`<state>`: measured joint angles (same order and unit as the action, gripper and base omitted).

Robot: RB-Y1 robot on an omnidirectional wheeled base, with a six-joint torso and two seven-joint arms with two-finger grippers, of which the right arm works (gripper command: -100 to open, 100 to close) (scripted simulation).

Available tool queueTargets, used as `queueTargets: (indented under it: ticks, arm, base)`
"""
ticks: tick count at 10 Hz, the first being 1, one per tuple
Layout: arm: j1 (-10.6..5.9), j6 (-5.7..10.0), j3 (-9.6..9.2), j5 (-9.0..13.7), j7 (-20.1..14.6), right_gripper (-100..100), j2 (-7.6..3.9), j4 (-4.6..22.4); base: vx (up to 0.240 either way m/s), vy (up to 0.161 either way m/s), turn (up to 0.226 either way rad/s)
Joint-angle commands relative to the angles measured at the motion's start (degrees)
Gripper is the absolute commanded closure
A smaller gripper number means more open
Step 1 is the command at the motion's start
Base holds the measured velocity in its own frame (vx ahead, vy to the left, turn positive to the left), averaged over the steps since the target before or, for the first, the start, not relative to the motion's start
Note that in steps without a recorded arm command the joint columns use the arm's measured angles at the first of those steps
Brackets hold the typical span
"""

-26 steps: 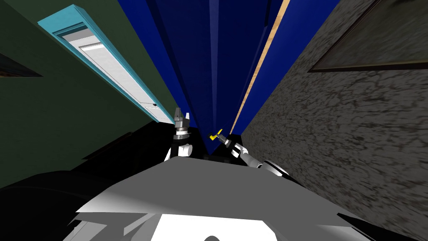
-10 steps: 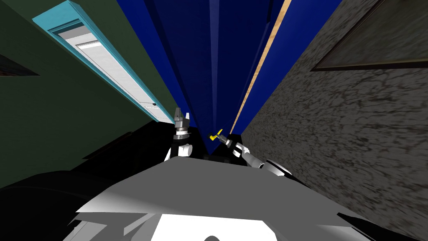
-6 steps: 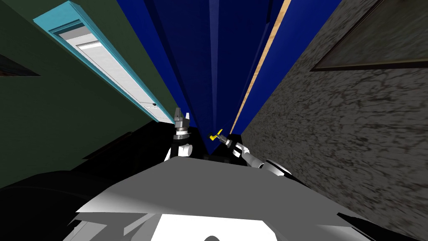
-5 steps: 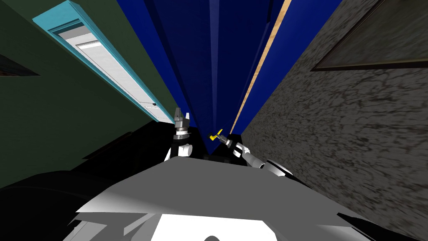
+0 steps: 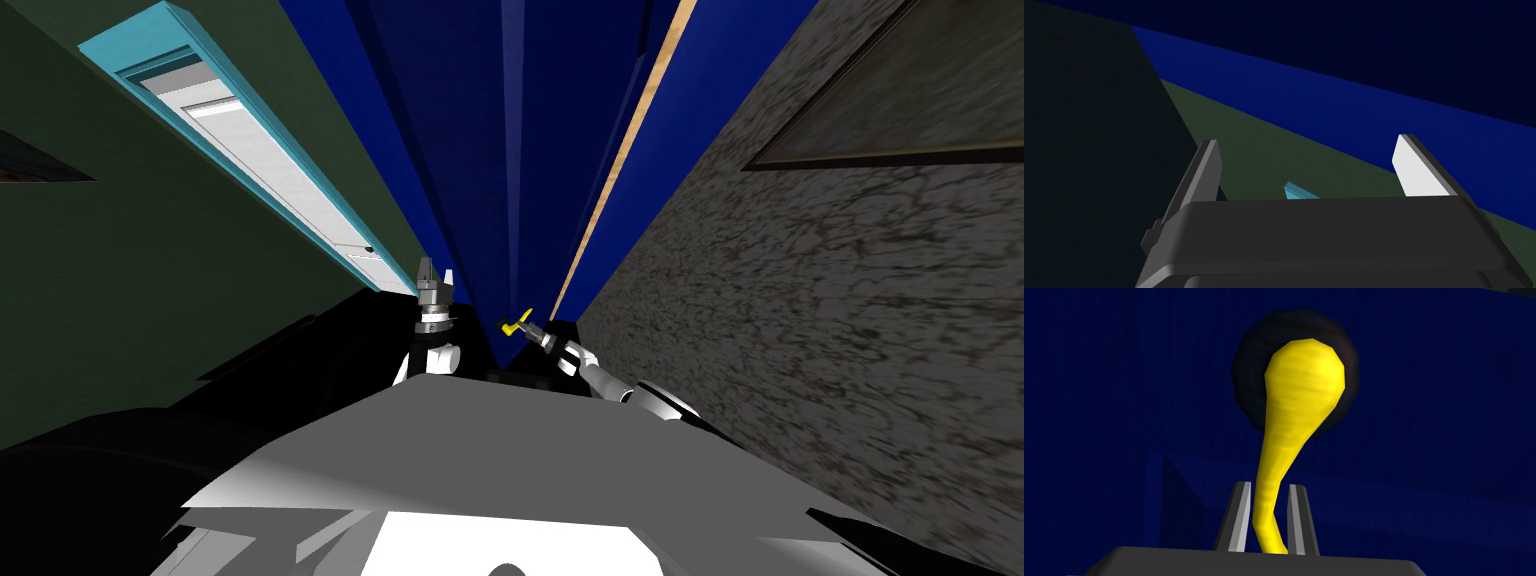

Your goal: Push the door open

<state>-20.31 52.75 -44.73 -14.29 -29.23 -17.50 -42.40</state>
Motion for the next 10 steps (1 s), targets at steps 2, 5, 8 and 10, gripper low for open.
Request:
queueTargets:
  ticks: [2, 5, 8, 10]
  arm:
    - [0.55, 0.27, -0.32, -0.15, -0.05, 100, -0.26, -0.66]
    - [0.52, 0.92, -0.84, -0.25, -0.58, 100, -1.08, -0.99]
    - [0.52, 0.92, -0.84, -0.25, -0.58, 100, -1.08, -0.99]
    - [0.52, 0.92, -0.84, -0.25, -0.58, 100, -1.08, -0.99]
  base:
    - [0.0, 0.0, 0.0]
    - [0.0, 0.0, 0.0]
    - [0.0, 0.0, 0.0]
    - [0.0, 0.0, 0.0]
